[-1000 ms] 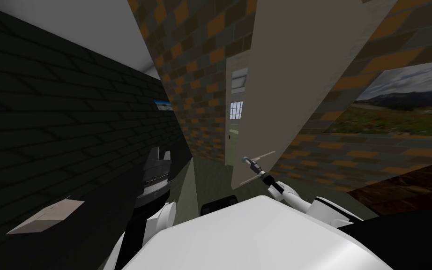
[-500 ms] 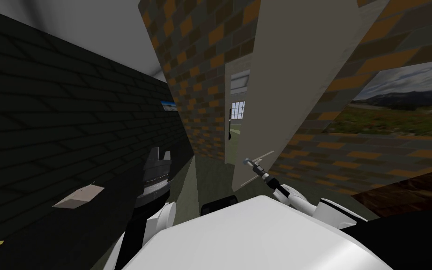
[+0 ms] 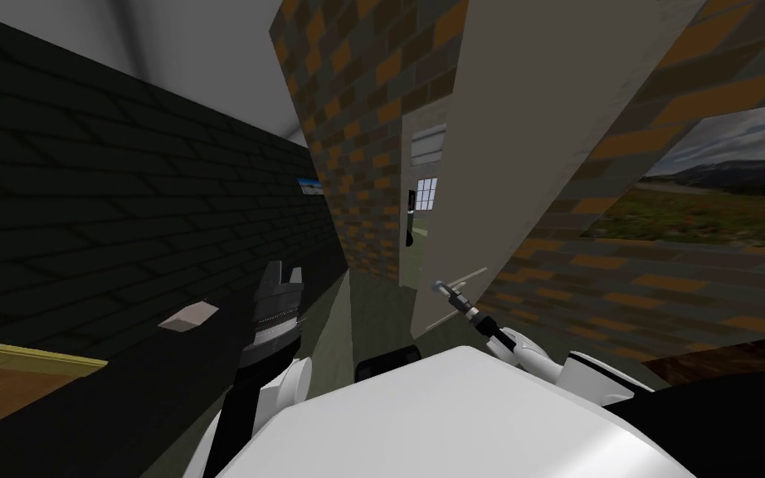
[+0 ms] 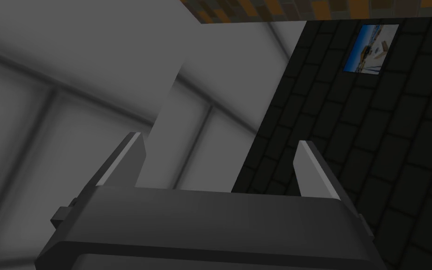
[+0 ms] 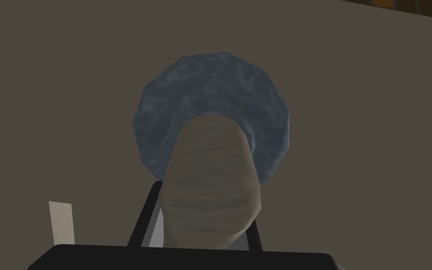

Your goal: Pull the door open

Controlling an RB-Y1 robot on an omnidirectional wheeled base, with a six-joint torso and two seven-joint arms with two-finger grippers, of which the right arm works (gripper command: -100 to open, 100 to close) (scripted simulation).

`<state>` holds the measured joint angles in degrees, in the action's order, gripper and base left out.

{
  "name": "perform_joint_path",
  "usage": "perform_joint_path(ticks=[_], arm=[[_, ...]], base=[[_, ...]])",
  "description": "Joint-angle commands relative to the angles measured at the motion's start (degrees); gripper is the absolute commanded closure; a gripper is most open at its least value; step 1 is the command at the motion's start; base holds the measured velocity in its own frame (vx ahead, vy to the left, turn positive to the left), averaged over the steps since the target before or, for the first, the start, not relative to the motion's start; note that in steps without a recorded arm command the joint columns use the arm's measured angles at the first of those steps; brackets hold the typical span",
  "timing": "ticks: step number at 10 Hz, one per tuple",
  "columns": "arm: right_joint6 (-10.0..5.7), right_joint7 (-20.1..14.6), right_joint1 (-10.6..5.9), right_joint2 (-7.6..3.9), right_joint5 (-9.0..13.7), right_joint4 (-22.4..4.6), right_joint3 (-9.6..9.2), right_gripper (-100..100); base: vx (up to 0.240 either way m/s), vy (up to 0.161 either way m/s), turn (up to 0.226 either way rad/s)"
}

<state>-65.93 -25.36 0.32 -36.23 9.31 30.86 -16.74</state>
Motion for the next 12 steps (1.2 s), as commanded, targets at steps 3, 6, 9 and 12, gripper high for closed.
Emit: perform_joint_path(ticks=[3,6,9,12], arm=[[-2.32,-0.49,0.30,-0.60,0.03,-1.55,-0.80,100],[-3.70,-0.90,0.50,-1.10,0.13,-2.30,-1.30,100],[-4.15,-1.12,0.55,-0.99,0.13,-2.75,-1.72,100],[-5.04,-1.23,0.70,-1.23,0.35,-3.33,-1.97,100]], base=[[-0.223,-0.104,0.178],[-0.217,-0.107,0.155],[-0.123,-0.066,0.107],[-0.201,-0.096,0.186]])
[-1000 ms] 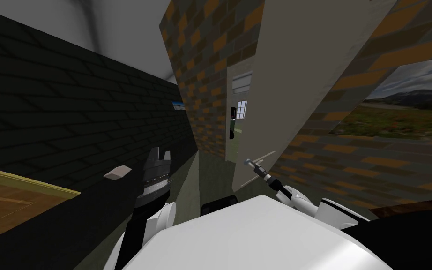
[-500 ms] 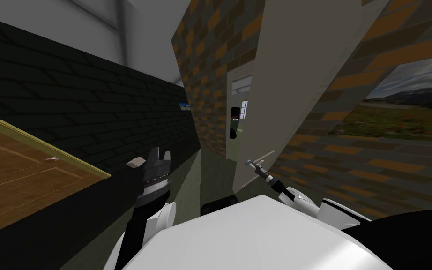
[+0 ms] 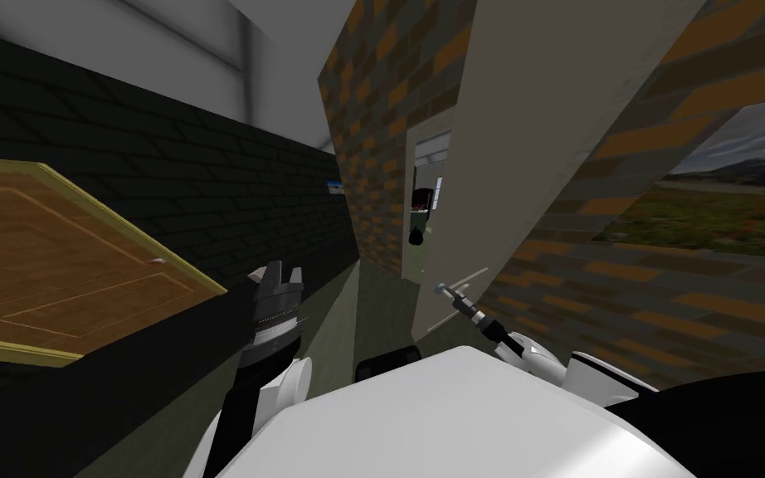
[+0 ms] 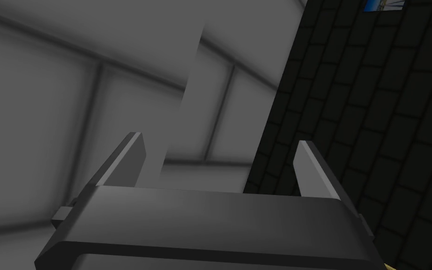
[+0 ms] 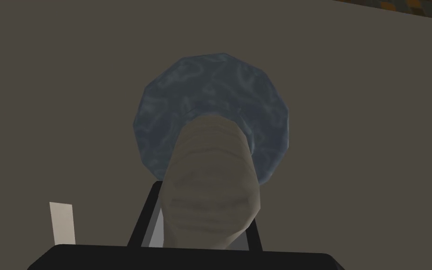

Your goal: Pull the door open

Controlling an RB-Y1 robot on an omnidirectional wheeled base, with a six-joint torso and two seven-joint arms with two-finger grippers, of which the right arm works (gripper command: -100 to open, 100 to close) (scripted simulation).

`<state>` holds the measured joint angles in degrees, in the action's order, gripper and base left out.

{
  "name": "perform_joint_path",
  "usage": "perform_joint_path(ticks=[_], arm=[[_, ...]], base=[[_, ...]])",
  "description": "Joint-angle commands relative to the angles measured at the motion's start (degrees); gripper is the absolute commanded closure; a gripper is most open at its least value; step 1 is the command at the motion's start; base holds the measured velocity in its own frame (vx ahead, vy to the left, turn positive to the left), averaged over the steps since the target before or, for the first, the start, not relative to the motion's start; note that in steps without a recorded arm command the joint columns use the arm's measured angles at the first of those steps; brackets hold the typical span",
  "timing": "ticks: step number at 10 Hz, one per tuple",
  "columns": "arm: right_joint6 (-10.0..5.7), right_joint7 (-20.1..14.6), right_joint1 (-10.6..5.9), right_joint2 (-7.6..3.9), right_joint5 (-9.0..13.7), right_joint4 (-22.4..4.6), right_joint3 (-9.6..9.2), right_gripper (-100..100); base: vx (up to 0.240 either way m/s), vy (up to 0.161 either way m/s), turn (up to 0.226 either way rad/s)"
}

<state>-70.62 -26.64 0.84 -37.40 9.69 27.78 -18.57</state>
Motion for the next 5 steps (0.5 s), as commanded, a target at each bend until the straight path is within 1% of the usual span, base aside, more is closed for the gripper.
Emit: perform_joint_path(ticks=[1,5], arm=[[-0.70,0.00,0.24,-0.15,0.06,-0.48,-0.24,100],[-2.11,-0.16,0.48,-0.53,0.42,-1.41,-0.63,100]], base=[[-0.198,-0.098,0.191],[-0.221,-0.107,0.186]])
